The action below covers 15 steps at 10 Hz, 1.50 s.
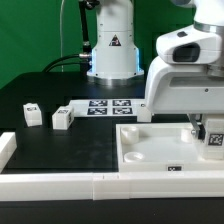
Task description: Assemble one leg
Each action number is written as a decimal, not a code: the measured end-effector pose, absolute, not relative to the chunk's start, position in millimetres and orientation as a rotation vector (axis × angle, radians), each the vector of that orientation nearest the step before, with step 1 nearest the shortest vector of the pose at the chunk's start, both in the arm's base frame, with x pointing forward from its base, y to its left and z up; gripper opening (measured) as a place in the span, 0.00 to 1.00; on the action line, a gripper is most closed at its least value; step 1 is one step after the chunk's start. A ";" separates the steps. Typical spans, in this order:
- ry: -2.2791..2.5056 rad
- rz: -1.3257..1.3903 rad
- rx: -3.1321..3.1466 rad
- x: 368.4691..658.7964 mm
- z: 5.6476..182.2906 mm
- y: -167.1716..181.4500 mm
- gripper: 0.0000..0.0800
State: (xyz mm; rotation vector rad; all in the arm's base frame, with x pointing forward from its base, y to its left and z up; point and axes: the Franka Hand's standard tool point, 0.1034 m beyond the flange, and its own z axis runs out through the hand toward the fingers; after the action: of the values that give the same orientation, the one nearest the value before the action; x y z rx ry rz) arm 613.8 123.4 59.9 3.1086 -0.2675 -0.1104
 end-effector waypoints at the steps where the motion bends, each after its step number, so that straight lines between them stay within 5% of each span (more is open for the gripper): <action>1: -0.549 -0.107 3.069 614.1 60.0 123.2 0.34; 6: -1.493 -0.097 2.751 614.0 56.9 125.7 0.34; 7: -1.538 -0.099 2.728 614.0 56.9 126.2 0.44; 8: -1.498 -0.099 2.751 614.0 56.9 126.5 0.44; 10: -1.374 -0.093 2.822 615.1 57.3 126.7 0.77; 15: -0.275 -0.113 3.143 611.8 57.8 127.7 0.81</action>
Offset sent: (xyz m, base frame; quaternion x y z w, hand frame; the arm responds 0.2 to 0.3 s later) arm -0.0042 -0.0077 -0.0058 -0.0221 -0.0036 0.3717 0.9281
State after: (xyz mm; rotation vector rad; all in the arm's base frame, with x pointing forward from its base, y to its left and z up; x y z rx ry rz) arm 611.8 127.7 57.8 3.1430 -0.2751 -0.1126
